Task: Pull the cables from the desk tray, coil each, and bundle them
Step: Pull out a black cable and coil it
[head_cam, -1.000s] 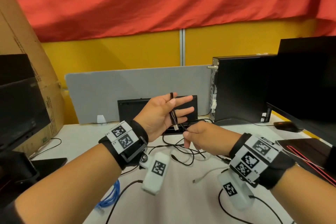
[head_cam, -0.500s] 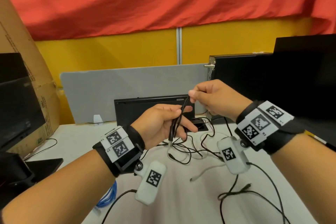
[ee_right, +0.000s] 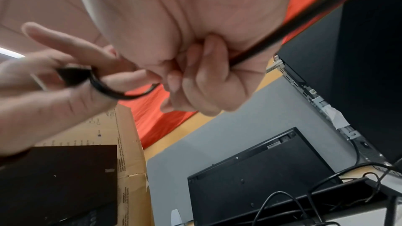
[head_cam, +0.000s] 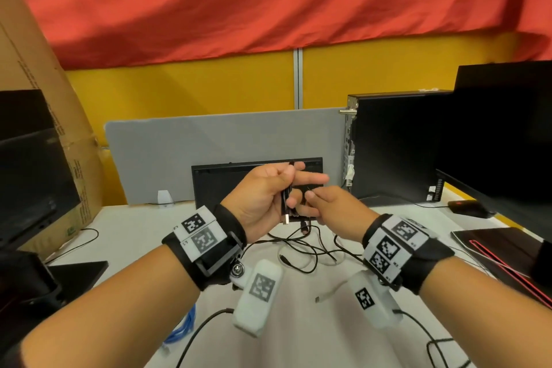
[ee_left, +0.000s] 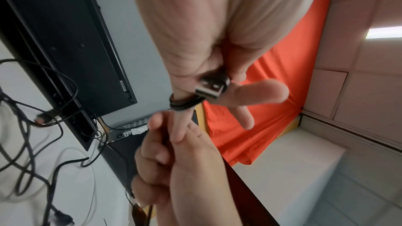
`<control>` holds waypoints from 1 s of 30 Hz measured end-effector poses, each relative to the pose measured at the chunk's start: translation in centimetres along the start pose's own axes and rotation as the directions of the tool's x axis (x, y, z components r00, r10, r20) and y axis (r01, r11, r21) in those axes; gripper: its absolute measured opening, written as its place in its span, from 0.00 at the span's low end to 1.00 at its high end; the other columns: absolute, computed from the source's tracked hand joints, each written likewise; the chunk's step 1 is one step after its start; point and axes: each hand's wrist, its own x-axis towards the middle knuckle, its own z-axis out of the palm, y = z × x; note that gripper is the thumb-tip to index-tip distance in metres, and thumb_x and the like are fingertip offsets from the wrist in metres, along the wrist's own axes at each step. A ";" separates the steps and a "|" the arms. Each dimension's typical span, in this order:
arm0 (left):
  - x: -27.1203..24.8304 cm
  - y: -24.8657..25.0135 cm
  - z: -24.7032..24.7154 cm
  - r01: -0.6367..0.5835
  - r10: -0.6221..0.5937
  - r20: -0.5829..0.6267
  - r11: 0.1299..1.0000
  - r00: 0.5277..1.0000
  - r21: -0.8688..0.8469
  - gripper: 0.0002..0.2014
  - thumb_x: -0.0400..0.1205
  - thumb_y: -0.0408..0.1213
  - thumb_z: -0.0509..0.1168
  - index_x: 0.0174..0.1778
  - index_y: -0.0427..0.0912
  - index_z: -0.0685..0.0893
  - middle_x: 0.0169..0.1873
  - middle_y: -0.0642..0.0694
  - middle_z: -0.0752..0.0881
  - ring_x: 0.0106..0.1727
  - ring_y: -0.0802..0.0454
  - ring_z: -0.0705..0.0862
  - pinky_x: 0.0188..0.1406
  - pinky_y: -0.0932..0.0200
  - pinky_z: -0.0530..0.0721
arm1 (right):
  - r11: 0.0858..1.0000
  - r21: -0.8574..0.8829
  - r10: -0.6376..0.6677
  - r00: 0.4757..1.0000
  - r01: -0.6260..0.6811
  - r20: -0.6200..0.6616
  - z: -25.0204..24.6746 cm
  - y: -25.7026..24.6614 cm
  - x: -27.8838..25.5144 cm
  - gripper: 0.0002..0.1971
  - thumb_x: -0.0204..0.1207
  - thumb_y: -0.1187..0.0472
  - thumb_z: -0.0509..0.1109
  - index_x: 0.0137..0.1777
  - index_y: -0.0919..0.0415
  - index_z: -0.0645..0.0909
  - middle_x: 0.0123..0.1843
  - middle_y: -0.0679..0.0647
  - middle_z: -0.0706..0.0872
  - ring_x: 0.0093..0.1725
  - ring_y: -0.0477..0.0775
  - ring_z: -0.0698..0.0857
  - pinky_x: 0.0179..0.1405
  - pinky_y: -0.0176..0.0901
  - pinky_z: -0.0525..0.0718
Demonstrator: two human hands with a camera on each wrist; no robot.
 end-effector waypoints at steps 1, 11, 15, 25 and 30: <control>0.1 -0.1 -0.3 -0.004 0.004 -0.014 1.000 1.000 -0.013 0.19 0.90 0.34 0.51 0.66 0.21 0.76 0.51 0.48 0.91 0.25 0.58 0.80 0.47 0.41 0.91 | 1.000 -0.021 0.019 1.000 -0.019 0.006 -0.2 -0.1 -0.1 0.20 0.88 0.54 0.53 0.37 0.57 0.79 0.31 0.49 0.77 0.30 0.48 0.74 0.35 0.44 0.76; 1.5 0.0 -2.3 -0.159 0.160 -0.136 0.987 0.978 0.018 0.08 0.91 0.36 0.48 0.55 0.39 0.72 0.67 0.41 0.84 0.61 0.34 0.86 0.65 0.33 0.80 | 0.986 -0.164 0.026 0.956 0.024 0.294 0.8 -2.2 -2.8 0.21 0.86 0.48 0.57 0.32 0.51 0.81 0.27 0.48 0.75 0.25 0.46 0.72 0.28 0.36 0.74; 0.9 -0.5 -2.7 -0.112 0.130 -0.070 0.969 0.989 0.220 0.09 0.91 0.38 0.49 0.63 0.51 0.71 0.66 0.45 0.85 0.57 0.35 0.89 0.66 0.35 0.78 | 0.985 -0.132 -0.077 0.961 0.115 0.264 -0.8 -4.0 -3.4 0.21 0.85 0.51 0.59 0.31 0.52 0.80 0.20 0.41 0.75 0.22 0.43 0.71 0.27 0.37 0.74; -0.2 -0.2 -1.0 0.027 -0.047 0.063 0.959 0.997 0.284 0.18 0.90 0.29 0.49 0.74 0.35 0.74 0.62 0.33 0.86 0.59 0.31 0.87 0.64 0.38 0.82 | 0.991 0.075 -0.119 0.991 0.114 0.065 -4.4 -5.4 -2.5 0.19 0.84 0.57 0.61 0.30 0.56 0.78 0.15 0.43 0.69 0.14 0.40 0.67 0.14 0.25 0.64; -0.8 0.1 -0.4 0.104 -0.135 0.135 0.971 0.982 0.217 0.19 0.90 0.32 0.46 0.73 0.34 0.73 0.44 0.27 0.88 0.52 0.25 0.88 0.63 0.38 0.82 | 0.975 0.025 -0.218 0.969 0.222 -0.116 -5.3 -4.7 -1.8 0.16 0.81 0.52 0.67 0.35 0.59 0.85 0.23 0.56 0.79 0.22 0.55 0.75 0.26 0.44 0.78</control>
